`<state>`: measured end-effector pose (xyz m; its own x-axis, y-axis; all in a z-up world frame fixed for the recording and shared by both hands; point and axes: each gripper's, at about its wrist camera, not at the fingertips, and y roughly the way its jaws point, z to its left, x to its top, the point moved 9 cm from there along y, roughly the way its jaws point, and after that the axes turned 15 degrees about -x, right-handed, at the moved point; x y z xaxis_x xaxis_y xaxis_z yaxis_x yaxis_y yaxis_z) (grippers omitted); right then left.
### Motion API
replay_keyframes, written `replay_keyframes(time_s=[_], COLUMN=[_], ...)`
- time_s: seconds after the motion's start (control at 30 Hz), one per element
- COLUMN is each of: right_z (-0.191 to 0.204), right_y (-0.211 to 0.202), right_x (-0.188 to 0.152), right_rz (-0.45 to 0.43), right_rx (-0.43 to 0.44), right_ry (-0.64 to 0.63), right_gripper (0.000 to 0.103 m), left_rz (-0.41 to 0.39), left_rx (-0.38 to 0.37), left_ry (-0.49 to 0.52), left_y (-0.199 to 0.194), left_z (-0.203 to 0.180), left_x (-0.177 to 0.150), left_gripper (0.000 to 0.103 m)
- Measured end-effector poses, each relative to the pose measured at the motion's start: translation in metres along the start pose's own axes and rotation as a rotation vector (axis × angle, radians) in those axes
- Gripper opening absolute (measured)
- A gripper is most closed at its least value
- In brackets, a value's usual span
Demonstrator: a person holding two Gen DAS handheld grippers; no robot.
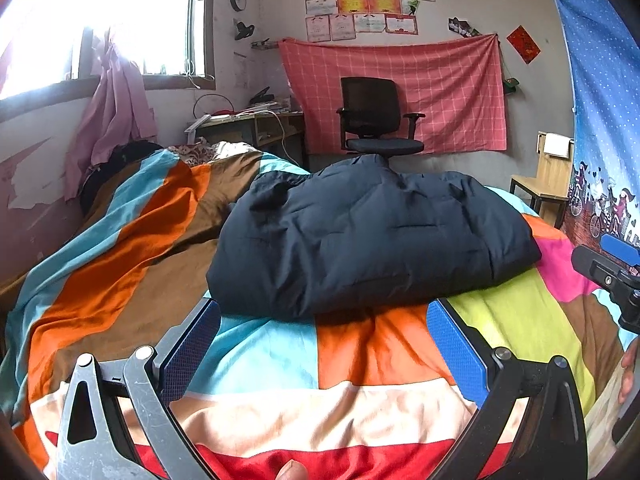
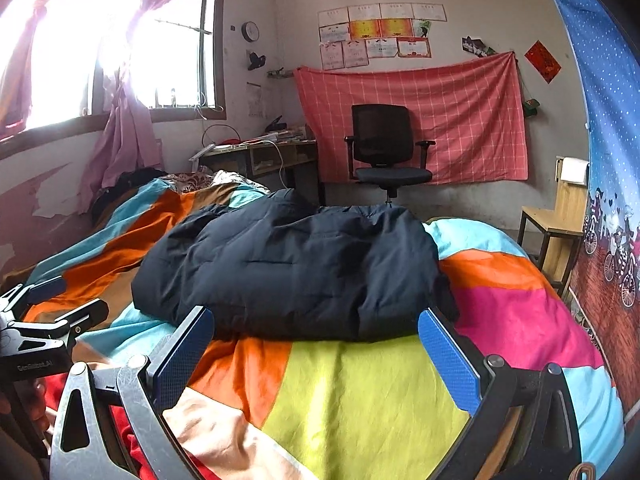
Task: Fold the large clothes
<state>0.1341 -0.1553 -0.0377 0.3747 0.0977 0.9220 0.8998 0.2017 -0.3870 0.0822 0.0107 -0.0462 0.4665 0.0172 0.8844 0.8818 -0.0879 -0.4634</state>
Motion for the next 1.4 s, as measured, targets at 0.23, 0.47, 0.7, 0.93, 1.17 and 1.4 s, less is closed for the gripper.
replay_keyframes(time_s=[0.23, 0.47, 0.7, 0.93, 1.17, 1.4], right_z=[-0.0009, -0.0031, -0.0035, -0.0034, -0.0030, -0.0026], right_y=[0.0015, 0.0018, 0.0018, 0.0018, 0.0018, 0.0018], right_x=[-0.0019, -0.0021, -0.0019, -0.0020, -0.0022, -0.0021], right_rz=[0.003, 0.002, 0.001, 0.002, 0.002, 0.001], right_rx=[0.002, 0.002, 0.004, 0.003, 0.003, 0.003], right_ry=[0.002, 0.002, 0.003, 0.003, 0.003, 0.003], right_gripper=[0.103, 0.103, 0.103, 0.103, 0.103, 0.103], left_rz=[0.003, 0.004, 0.003, 0.003, 0.003, 0.002], left_rx=[0.001, 0.001, 0.003, 0.004, 0.004, 0.004], left_ry=[-0.008, -0.009, -0.009, -0.009, -0.009, -0.008], left_y=[0.0015, 0.0021, 0.0015, 0.0017, 0.0016, 0.0018], left_z=[0.0023, 0.0009, 0.0001, -0.0009, -0.0014, -0.0022], left_x=[-0.0017, -0.0017, -0.0017, -0.0018, -0.0021, -0.0021], left_gripper=[0.101, 0.101, 0.101, 0.101, 0.101, 0.101])
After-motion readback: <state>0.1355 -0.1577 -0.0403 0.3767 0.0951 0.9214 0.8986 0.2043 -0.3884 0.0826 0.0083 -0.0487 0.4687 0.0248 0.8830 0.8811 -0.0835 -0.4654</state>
